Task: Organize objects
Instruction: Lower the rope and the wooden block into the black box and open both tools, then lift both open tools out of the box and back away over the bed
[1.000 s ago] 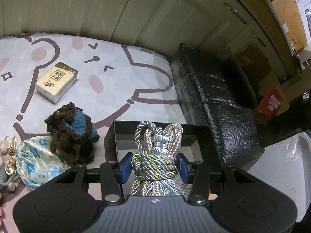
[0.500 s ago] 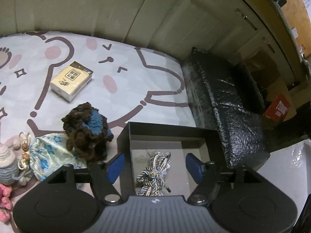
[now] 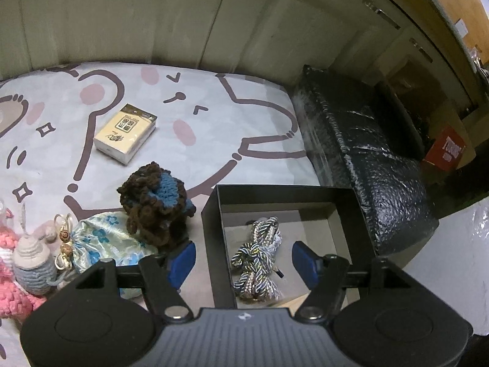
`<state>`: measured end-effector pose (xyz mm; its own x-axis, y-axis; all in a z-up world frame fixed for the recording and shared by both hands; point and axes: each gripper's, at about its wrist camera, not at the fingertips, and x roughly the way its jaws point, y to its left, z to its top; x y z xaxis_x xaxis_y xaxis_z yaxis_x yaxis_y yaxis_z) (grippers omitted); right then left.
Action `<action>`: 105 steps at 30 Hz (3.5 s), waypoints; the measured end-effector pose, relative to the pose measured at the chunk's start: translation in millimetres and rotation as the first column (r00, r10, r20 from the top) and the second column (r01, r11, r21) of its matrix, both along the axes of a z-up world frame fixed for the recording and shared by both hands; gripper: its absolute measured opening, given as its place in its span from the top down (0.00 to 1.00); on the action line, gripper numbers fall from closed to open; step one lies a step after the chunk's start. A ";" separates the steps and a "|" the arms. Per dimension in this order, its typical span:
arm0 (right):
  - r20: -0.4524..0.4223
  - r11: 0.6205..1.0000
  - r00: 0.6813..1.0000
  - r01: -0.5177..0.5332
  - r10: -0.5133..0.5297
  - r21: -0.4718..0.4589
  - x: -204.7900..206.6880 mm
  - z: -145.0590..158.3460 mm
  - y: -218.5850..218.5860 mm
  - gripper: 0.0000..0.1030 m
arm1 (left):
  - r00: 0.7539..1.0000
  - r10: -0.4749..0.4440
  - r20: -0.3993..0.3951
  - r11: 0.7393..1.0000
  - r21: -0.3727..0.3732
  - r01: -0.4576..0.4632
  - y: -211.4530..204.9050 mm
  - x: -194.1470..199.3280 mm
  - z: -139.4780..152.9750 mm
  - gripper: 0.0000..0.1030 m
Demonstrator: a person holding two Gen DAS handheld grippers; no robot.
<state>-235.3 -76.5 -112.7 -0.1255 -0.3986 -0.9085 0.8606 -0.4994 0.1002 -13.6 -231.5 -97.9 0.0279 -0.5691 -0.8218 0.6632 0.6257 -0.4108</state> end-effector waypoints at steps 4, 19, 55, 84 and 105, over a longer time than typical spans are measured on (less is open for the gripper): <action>-0.007 1.000 1.000 0.014 -0.014 -0.025 -0.1 7.7 4.8 0.02 | 1.000 -0.009 0.020 1.000 -0.005 0.009 4.5 -2.1 7.1 0.31; -0.046 0.983 0.990 0.124 -0.131 -0.139 -2.4 44.1 28.6 0.02 | 0.994 -0.004 0.109 1.000 0.006 0.004 38.6 -3.0 37.7 0.22; -0.176 0.947 0.942 0.251 -0.287 -0.202 24.6 83.6 49.6 0.00 | 0.956 -0.015 0.293 0.996 0.086 -0.011 95.9 -15.6 55.4 0.00; -0.159 0.954 0.959 0.194 -0.233 -0.229 59.1 81.0 -23.3 0.00 | 0.935 0.137 0.327 0.982 0.077 -0.171 175.1 48.7 54.3 0.00; -0.117 0.953 0.989 0.051 -0.090 -0.300 104.7 85.6 -93.1 0.00 | 0.910 0.212 0.355 0.973 0.012 -0.231 232.4 81.4 56.6 0.00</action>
